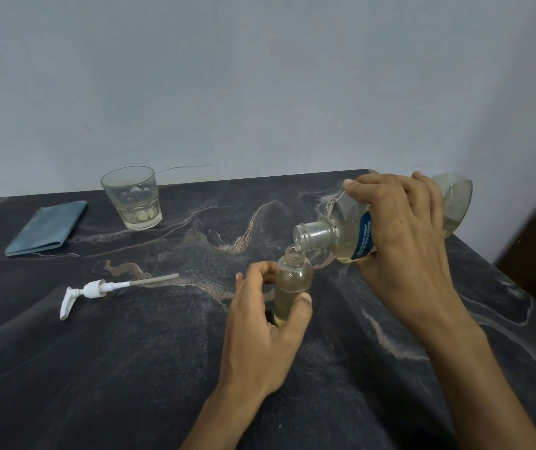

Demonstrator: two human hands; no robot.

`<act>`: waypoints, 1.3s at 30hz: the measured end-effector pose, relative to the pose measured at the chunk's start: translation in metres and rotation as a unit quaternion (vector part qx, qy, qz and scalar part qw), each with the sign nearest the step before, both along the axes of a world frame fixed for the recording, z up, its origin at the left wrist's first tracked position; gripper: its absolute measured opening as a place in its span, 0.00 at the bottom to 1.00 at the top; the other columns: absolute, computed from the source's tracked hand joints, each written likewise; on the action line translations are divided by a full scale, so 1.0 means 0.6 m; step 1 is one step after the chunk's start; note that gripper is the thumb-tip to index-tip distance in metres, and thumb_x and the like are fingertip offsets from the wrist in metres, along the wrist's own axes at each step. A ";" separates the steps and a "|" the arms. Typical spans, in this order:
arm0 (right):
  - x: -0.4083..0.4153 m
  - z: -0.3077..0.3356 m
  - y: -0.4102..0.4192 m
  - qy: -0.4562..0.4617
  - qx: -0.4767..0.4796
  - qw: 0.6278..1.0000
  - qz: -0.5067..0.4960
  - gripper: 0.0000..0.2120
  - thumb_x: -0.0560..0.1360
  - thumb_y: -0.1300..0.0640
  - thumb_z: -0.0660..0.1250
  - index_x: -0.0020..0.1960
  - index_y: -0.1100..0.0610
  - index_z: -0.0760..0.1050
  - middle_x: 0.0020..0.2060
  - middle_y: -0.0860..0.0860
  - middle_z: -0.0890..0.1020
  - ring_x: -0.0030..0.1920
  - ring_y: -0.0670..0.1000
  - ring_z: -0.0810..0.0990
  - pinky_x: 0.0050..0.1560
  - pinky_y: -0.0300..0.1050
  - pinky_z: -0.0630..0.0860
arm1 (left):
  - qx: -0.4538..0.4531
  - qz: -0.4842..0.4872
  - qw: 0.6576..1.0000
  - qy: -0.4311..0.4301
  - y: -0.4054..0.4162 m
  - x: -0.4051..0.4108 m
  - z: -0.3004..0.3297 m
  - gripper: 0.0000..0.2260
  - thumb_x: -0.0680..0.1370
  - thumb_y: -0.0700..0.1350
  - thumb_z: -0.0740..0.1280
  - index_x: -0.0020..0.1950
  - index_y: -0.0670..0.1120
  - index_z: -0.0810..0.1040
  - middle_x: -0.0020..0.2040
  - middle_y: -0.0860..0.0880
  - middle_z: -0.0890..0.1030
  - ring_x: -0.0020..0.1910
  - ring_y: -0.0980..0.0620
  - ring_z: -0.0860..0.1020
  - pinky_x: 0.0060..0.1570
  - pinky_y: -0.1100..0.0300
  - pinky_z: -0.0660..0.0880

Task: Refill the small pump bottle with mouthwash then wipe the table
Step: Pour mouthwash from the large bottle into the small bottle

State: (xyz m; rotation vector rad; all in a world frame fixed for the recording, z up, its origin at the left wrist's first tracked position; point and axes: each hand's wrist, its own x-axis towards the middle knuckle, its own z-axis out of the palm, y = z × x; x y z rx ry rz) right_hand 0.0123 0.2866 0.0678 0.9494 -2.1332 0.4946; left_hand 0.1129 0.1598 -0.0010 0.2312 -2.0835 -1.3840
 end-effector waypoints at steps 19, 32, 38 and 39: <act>0.001 0.000 0.000 0.000 0.001 1.000 0.000 0.43 0.56 0.72 0.79 0.63 0.54 0.63 0.56 0.54 0.77 0.58 0.53 0.68 0.72 0.43 0.46 | 0.003 0.002 1.000 -0.008 0.001 0.000 -0.001 0.16 0.68 0.61 0.62 0.52 0.55 0.71 0.47 0.56 0.80 0.52 0.61 0.77 0.62 0.45 0.70; 0.001 0.000 -0.001 -0.004 0.000 1.000 0.001 0.42 0.56 0.72 0.79 0.63 0.54 0.63 0.56 0.54 0.77 0.59 0.54 0.67 0.71 0.40 0.45 | -0.004 0.006 1.000 -0.009 0.000 0.000 -0.002 0.15 0.69 0.60 0.63 0.51 0.56 0.71 0.47 0.57 0.80 0.52 0.62 0.77 0.61 0.46 0.72; 0.000 0.001 0.000 -0.003 0.004 1.000 -0.005 0.43 0.55 0.72 0.79 0.63 0.54 0.63 0.56 0.54 0.77 0.59 0.54 0.68 0.71 0.40 0.45 | -0.003 0.004 1.000 -0.011 0.000 0.000 -0.001 0.15 0.69 0.61 0.62 0.52 0.56 0.71 0.49 0.56 0.79 0.52 0.61 0.77 0.59 0.48 0.73; 0.000 0.001 0.000 -0.003 0.005 1.000 -0.006 0.43 0.55 0.72 0.79 0.63 0.54 0.64 0.56 0.54 0.77 0.59 0.54 0.68 0.71 0.40 0.45 | -0.002 0.003 1.000 -0.011 0.000 0.000 -0.001 0.15 0.69 0.61 0.63 0.52 0.56 0.71 0.49 0.56 0.79 0.52 0.61 0.77 0.60 0.47 0.72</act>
